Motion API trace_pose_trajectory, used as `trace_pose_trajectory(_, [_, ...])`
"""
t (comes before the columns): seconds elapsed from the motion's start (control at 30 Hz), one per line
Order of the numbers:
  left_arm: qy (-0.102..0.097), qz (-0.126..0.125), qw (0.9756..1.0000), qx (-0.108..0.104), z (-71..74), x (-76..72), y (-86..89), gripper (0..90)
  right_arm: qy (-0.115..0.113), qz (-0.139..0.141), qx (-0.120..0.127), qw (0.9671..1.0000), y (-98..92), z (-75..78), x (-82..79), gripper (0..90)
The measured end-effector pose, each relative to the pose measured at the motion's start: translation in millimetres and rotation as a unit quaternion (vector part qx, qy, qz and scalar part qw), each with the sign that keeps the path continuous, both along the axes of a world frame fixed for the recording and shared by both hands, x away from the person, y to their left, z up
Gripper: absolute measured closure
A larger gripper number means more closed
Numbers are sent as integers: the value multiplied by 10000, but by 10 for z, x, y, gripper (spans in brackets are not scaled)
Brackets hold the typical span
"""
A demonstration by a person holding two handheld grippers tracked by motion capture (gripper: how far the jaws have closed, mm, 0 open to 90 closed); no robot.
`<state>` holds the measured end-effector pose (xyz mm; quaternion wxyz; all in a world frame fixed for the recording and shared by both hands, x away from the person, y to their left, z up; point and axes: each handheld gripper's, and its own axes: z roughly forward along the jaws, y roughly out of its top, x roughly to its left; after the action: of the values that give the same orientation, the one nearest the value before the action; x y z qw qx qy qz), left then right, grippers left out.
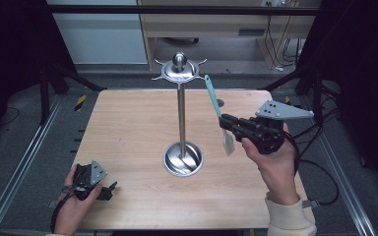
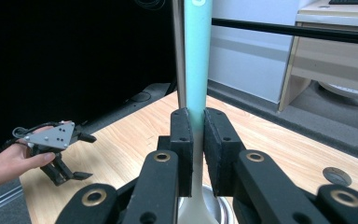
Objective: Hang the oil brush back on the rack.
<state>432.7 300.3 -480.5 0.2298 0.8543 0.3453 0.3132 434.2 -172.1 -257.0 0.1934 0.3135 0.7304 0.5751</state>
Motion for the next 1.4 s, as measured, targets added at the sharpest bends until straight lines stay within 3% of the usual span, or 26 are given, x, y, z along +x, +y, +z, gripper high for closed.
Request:
trace_pose_trajectory(0.63, [10,2,10000,-3,-3,0,0,36,108,12,17,9999,101,-53,68,824])
trace_pose_trajectory(1.1, [18,0,10000,-5,-7,-1,-1,36,59,-63,63,9999,187,-126,120,823])
trace_pose_trajectory(1.3, [23,1,10000,-2,-10,-2,-4,36,10,-86,-84,9999,244,-130,179,826])
trace_pose_trajectory(1.4, [39,3,10000,15,-13,-2,-2,36,-73,-64,-69,9999,271,-129,218,900])
